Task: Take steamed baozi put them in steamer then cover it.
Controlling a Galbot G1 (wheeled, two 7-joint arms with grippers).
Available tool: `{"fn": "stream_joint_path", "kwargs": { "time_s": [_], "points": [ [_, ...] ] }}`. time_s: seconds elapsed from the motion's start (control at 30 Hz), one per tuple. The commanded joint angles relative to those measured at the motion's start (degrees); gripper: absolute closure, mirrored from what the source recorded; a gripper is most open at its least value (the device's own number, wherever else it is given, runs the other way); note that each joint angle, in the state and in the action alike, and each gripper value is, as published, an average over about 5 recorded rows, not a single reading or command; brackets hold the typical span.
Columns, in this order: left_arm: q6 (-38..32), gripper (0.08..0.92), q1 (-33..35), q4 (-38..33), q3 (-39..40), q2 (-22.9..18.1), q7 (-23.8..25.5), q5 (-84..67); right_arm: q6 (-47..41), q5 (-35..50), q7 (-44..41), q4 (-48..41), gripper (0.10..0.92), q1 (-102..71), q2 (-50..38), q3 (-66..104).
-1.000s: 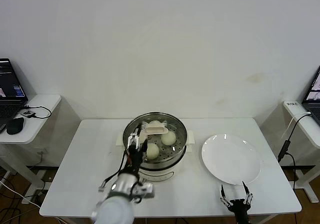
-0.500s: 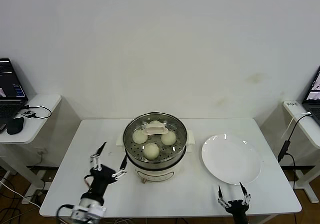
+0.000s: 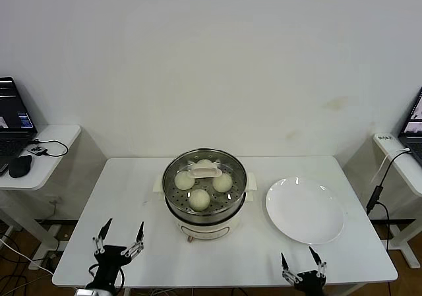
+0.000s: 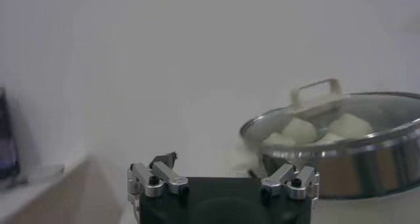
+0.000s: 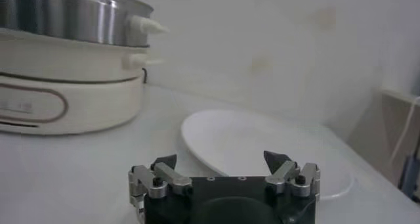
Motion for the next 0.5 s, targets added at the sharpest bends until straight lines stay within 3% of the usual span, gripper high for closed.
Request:
{"fn": "stream_joint_path", "kwargs": {
  "time_s": [0.03, 0.5],
  "points": [
    [-4.68, 0.177, 4.48, 2.79, -1.1, -1.52, 0.53, -7.42, -5.56, 3.82, -0.18, 7.85, 0.203, -3.87, -1.77, -2.87],
    [-5.16, 0.177, 4.51, 4.83, 1.26, -2.64, 0.93, -5.93, -5.2, 3.62, 0.63, 8.85, 0.203, -4.22, -2.04, -5.79]
  ]
}}
